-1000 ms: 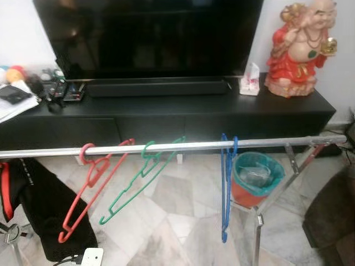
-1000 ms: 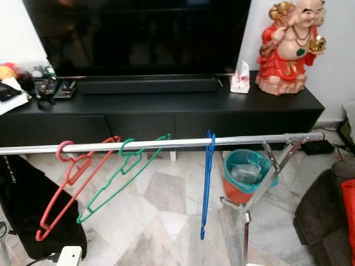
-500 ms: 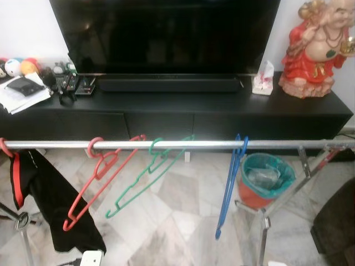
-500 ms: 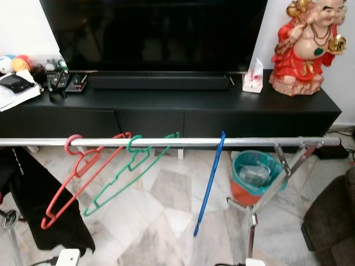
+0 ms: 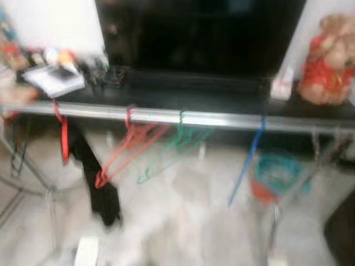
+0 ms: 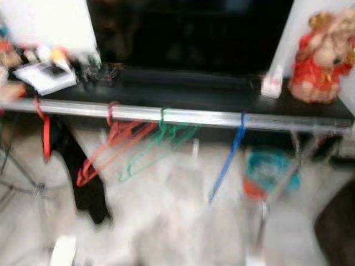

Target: Hang hanger

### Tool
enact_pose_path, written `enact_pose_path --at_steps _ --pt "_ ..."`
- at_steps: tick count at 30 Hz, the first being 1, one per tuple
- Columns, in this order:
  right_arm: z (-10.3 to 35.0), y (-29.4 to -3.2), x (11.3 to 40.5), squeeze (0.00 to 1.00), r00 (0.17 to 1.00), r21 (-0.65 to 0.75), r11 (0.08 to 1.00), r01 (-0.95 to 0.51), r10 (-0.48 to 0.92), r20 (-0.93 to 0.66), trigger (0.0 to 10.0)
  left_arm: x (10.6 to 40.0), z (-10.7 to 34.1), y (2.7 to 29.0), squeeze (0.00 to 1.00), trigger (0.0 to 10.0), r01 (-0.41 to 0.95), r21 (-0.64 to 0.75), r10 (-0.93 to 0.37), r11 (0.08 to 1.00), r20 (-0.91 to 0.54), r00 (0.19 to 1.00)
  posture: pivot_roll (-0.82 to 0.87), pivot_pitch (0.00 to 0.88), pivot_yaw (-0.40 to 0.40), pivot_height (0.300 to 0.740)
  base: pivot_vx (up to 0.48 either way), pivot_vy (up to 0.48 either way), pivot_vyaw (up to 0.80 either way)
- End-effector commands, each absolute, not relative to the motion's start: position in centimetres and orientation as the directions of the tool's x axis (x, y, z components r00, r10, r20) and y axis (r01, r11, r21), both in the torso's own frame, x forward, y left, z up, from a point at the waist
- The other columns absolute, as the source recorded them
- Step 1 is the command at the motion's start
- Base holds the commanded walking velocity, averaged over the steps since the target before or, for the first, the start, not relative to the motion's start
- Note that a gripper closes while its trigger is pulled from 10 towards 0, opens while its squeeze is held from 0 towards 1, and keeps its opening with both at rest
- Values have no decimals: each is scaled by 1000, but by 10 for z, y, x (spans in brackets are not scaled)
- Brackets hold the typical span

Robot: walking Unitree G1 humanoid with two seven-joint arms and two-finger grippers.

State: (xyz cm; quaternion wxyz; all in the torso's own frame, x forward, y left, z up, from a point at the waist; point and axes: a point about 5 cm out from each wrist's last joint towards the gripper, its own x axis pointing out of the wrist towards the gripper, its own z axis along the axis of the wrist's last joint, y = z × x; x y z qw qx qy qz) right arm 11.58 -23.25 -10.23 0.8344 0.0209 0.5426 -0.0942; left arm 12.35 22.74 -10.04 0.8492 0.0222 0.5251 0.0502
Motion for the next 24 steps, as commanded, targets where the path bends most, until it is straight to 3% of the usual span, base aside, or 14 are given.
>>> enact_pose_path --at_steps 1,24 --pt "-105 -227 111 0 373 -55 982 183 -121 -920 10000 141 -93 234 0 10000 -42 116 122 992 -862 491 50 0 12 740 -296 0 0" --pt "-105 -227 111 0 373 -55 982 183 -121 -920 10000 140 -93 234 0 10000 -45 116 123 992 -865 486 50 0 10 740 -300 0 0"
